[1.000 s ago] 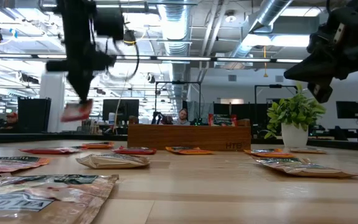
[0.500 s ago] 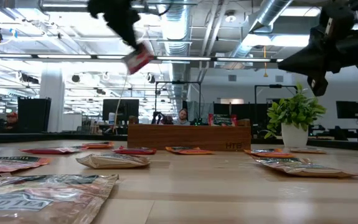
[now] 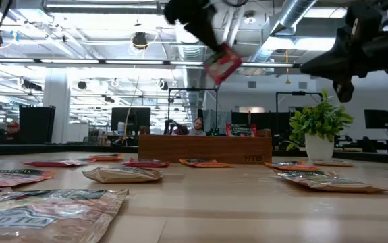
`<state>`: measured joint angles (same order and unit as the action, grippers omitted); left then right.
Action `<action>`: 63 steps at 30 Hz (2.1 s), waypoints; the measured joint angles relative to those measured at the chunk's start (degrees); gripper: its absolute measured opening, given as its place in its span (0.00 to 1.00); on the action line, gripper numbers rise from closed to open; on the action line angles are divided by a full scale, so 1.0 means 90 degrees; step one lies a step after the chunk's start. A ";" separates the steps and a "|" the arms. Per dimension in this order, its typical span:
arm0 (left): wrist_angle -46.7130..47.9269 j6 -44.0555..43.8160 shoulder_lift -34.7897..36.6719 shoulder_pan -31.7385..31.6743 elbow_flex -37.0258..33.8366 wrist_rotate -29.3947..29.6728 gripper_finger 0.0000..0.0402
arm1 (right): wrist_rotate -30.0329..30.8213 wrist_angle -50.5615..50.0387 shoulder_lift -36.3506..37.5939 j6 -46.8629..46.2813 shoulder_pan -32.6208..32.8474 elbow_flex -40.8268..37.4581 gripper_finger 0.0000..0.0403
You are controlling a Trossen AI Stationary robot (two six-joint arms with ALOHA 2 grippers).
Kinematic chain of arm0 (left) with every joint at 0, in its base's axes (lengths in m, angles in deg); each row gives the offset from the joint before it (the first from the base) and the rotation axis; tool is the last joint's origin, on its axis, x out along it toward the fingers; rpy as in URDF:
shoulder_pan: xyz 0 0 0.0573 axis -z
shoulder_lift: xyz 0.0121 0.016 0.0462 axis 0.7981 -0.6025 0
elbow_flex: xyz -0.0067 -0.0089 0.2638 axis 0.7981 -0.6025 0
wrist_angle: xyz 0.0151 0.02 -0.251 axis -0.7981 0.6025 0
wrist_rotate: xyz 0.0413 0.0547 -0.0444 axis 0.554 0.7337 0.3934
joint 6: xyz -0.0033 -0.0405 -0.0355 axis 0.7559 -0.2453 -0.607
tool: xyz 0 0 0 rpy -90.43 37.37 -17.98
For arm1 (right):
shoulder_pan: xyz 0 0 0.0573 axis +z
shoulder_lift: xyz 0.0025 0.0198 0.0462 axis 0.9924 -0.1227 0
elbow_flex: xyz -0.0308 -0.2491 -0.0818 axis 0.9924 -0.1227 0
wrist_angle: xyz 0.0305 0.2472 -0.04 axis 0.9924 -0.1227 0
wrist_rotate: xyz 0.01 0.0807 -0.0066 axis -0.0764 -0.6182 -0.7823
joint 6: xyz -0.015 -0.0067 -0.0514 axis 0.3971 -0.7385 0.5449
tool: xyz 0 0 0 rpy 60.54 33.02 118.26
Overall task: Pick & Place Tea
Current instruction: Put the top red tea bag into the right slot of the wooden organizer
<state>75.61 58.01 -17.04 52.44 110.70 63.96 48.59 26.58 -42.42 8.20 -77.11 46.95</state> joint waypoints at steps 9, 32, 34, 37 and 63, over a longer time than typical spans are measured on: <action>0.0097 0.0657 -0.1155 0.0194 0.1504 -0.0171 0.00 | -0.0233 0.0326 -0.0556 0.1110 0.0000 0.0581 0.10; 0.0108 0.0828 -0.1593 0.0213 0.1769 0.0964 0.00 | -0.0328 -0.0252 -0.3639 0.2430 -0.0023 0.2788 0.37; 0.0112 0.0830 -0.1593 0.0213 0.1769 0.1003 0.00 | -0.0323 -0.0381 -0.3812 0.2459 -0.0076 0.2971 0.37; 0.0112 0.0827 -0.1593 0.0213 0.1769 0.1007 0.00 | -0.0313 -0.0690 -0.4027 0.2469 -0.0159 0.3165 0.38; 0.0309 0.0806 -0.1593 0.0215 0.1766 0.0927 0.00 | -0.0305 -0.1180 -0.4405 0.2336 -0.0253 0.3570 0.00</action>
<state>78.39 65.26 -31.37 54.38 126.60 72.30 45.85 15.97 -82.07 29.22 -79.38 79.08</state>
